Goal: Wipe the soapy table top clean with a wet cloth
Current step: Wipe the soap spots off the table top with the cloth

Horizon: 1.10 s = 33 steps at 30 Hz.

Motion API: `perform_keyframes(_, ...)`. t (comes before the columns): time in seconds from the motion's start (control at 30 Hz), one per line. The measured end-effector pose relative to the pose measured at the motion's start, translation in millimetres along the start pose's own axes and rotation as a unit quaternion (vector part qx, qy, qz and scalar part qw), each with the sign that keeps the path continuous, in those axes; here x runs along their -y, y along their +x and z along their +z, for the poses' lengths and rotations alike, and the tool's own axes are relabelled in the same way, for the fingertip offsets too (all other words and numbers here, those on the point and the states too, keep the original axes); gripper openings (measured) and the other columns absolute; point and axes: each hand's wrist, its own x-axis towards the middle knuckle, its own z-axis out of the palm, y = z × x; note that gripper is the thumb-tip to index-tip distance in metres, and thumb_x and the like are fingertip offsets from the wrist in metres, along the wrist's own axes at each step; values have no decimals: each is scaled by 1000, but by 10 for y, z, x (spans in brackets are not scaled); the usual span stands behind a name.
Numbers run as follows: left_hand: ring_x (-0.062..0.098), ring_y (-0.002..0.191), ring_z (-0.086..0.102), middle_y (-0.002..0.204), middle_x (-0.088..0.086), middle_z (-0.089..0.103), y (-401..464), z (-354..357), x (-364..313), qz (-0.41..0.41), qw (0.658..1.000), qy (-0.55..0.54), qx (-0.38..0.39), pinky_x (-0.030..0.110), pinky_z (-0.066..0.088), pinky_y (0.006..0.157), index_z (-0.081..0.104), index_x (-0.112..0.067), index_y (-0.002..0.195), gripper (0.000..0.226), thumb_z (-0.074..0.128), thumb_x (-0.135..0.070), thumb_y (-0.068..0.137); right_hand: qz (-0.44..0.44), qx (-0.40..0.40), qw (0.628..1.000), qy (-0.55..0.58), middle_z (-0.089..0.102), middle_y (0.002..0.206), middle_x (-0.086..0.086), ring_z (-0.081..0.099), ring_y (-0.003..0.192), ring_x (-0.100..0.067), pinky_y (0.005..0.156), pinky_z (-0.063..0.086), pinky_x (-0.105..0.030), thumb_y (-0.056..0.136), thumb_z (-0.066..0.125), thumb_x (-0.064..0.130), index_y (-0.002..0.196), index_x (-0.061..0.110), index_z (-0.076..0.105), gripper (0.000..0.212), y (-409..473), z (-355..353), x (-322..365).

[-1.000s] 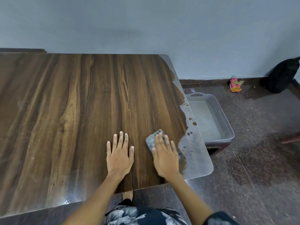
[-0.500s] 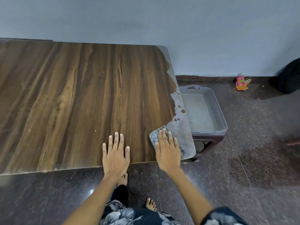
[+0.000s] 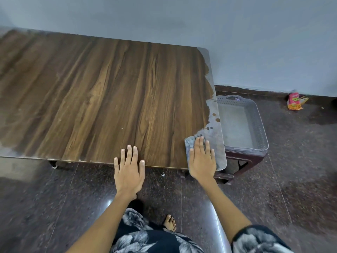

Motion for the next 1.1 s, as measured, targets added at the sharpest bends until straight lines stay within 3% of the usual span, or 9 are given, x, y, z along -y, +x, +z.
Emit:
perform_keyframes(0.07,24,143,9,155,4,16,70,-50,66,-2,1000,0,0,45,6,115,20,-15,147,63,14,-45,91,13,0,1000,3,7,158,-3,5,145,-21,116,7,-39,101,15,35,150,13,9,54,141,3,220)
perform_keyframes(0.37,20,144,7,156,1,13,368,-290,722,-36,999,-12,17,44,6,115,17,-15,148,54,26,-36,99,-50,39,997,34,3,158,-5,0,145,-23,115,3,-41,101,17,33,150,10,5,55,750,118,1639)
perform_keyframes(0.53,23,143,12,154,4,20,454,-473,985,-75,992,-90,-40,43,6,115,21,-14,147,54,20,-37,98,-254,58,965,-15,12,157,-4,7,144,-22,114,6,-40,101,22,32,150,13,13,54,510,314,2466)
perform_keyframes(0.6,22,143,13,153,4,22,517,-533,1070,-74,988,-118,-68,43,7,114,22,-13,146,58,18,-39,95,-327,71,942,-28,17,156,-2,13,144,-21,114,9,-38,101,24,33,149,15,18,52,200,412,2493)
perform_keyframes(0.7,24,142,16,153,6,24,639,-564,1113,-60,987,-130,-72,45,9,114,24,-12,145,56,21,-36,96,-356,77,931,-28,29,152,1,24,141,-18,113,17,-36,98,24,34,147,17,27,52,-278,483,2230)
perform_keyframes(0.83,25,142,19,152,6,25,752,-514,1002,-3,994,-109,-25,46,12,114,27,-11,145,60,20,-39,92,-277,44,960,-23,36,147,6,33,136,-13,112,25,-38,96,31,31,143,20,34,48,-674,454,1588)
perform_keyframes(0.9,22,143,15,154,4,21,781,-464,929,40,995,-96,6,44,9,115,25,-13,146,58,19,-39,94,-168,21,985,-10,29,148,7,31,137,-14,113,22,-41,100,24,33,144,21,28,46,-683,360,1265)
perform_keyframes(1.0,18,144,6,155,0,15,768,-394,820,109,990,-80,47,39,2,116,20,-16,147,60,11,-44,95,-1,-10,1000,3,25,152,3,19,142,-16,115,10,-37,96,1,44,148,18,23,62,-486,189,956)
perform_keyframes(1.1,16,144,4,156,-2,12,761,-358,691,156,983,-68,63,38,-1,115,18,-18,147,72,-1,-50,86,123,-13,992,23,12,157,-1,7,145,-21,116,6,-40,98,7,42,150,15,13,59,-152,102,1004)
